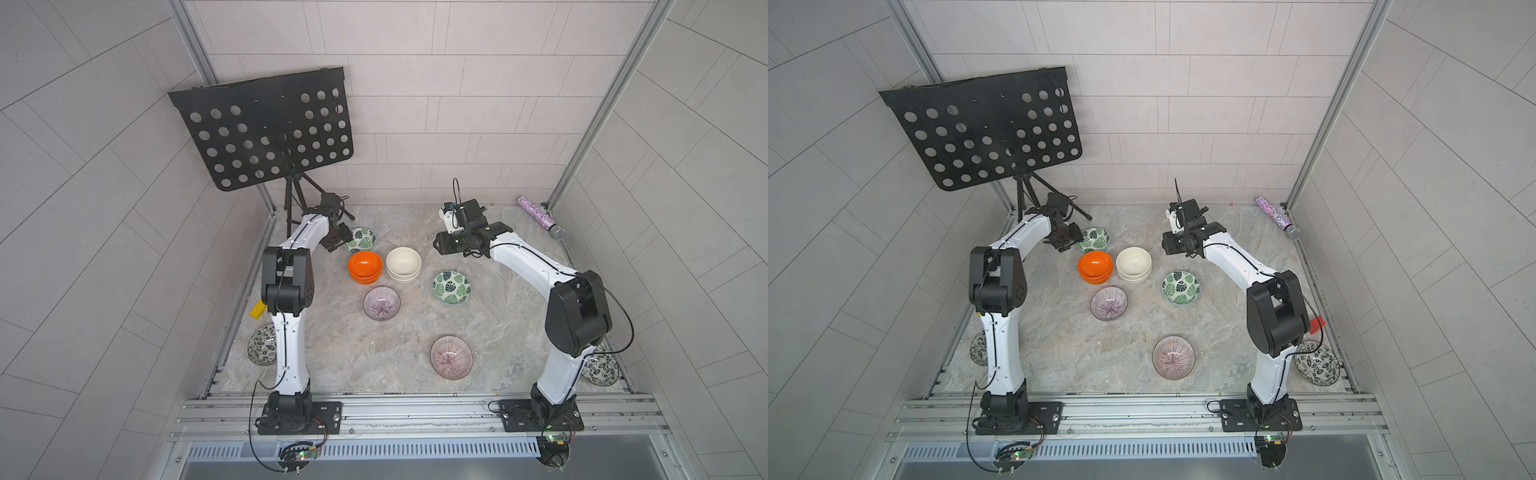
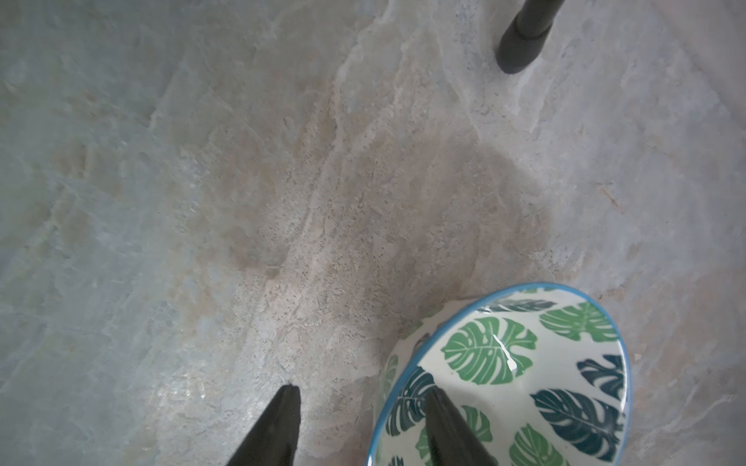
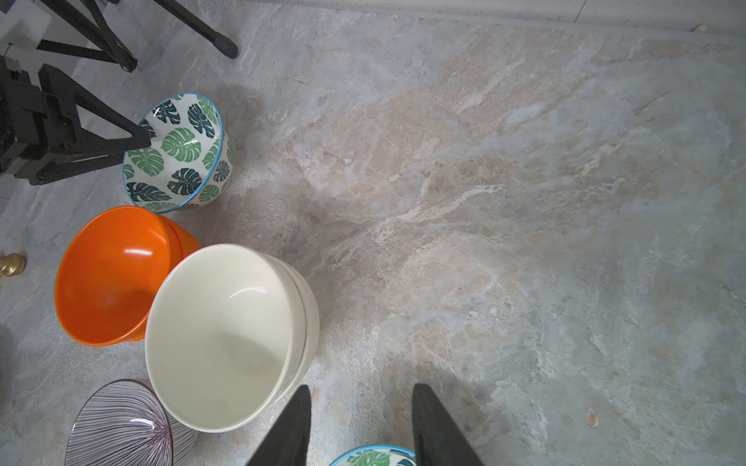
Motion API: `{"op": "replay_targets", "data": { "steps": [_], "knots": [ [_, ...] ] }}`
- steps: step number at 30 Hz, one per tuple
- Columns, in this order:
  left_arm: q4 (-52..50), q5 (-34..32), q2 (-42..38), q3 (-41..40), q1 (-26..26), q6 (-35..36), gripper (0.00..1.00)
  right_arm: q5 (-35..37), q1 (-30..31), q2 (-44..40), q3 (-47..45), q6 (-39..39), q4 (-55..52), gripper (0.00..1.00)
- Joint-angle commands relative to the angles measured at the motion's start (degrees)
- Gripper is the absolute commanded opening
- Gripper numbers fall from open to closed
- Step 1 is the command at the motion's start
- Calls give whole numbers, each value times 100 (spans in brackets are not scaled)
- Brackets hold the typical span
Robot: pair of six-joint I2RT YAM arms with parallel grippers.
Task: Stack the bowls
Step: Pick up the bowl from the center of the board.
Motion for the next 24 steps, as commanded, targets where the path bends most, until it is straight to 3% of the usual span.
{"op": "replay_targets", "data": {
  "steps": [1,6,12,17,24],
  "knots": [
    [161,146,140,-43,-12,-41,45,67,-11,-133,-82,-49,-15,44],
    [195,314,263,18,-12,-60,30,87,-11,-143,-93,-48,-24,44],
    [221,387,308,16,-20,-99,21,113,-17,-181,-80,-55,-44,44],
    [340,545,260,-14,-18,-199,6,121,-11,-183,-76,-72,-67,44],
    [463,438,-99,-11,-19,-232,3,130,-24,-237,-54,-114,-112,44]
  ]
}}
